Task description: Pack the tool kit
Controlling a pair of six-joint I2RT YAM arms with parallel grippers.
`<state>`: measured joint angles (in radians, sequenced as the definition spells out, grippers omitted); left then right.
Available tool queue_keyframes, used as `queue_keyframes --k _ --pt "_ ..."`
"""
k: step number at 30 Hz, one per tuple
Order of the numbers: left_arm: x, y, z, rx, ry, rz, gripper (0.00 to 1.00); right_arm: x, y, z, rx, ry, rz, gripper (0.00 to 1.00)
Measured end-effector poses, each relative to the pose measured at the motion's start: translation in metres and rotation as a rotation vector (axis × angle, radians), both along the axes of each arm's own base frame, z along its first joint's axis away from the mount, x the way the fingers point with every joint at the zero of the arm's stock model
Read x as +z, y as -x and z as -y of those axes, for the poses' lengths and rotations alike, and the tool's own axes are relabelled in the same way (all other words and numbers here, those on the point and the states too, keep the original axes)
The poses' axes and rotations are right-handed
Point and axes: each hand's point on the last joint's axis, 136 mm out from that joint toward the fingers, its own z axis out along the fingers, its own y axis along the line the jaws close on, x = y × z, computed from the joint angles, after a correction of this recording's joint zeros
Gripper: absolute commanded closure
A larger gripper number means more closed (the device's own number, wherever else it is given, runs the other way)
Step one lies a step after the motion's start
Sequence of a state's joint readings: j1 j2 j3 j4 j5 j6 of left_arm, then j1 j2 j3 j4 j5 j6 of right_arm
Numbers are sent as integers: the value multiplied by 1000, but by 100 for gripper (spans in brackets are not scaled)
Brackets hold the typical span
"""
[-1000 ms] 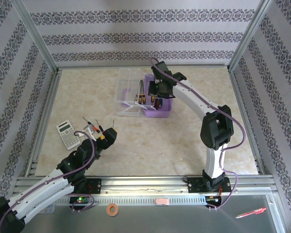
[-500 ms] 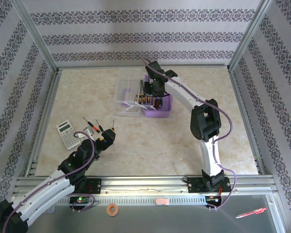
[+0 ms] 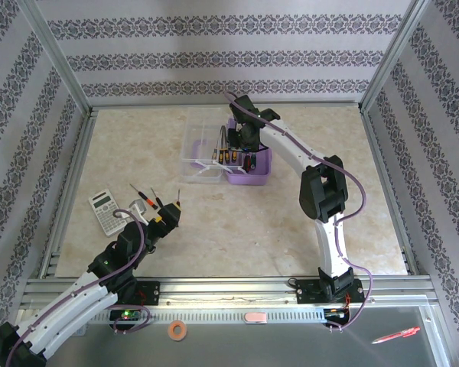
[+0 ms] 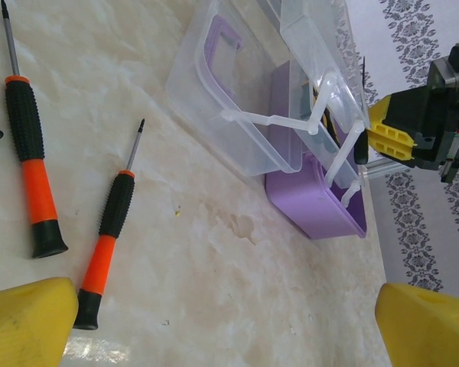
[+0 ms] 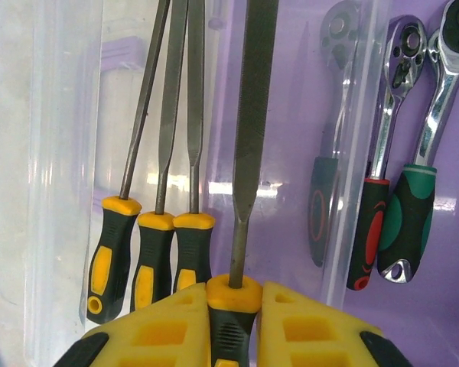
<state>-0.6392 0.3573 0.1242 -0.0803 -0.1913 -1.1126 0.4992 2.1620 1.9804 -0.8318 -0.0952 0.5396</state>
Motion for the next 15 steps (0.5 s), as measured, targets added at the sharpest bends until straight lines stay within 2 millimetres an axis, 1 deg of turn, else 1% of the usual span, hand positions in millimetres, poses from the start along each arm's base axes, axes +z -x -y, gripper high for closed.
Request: queue_keyframes --k 4,6,7,9,11,13,15 --pt "-4 2 -1 0 -10 -14 0 -3 -7 0 21 15 5 84" --pt "-5 2 -2 0 -15 -20 0 -6 -9 -1 32 24 0 82" --pt "-6 3 -2 0 -17 -23 0 -7 -10 -1 37 30 -1 80" --pt "-7 3 -2 0 -20 -27 0 -9 -12 1 39 39 -3 72" --pt "-5 3 -2 0 -20 -27 0 -11 -13 2 49 44 -5 71" --pt "-3 2 -2 0 -18 -24 0 -10 -14 4 49 45 -8 66" --pt "-1 2 -1 0 -17 -23 0 -8 -16 5 49 43 -4 66"
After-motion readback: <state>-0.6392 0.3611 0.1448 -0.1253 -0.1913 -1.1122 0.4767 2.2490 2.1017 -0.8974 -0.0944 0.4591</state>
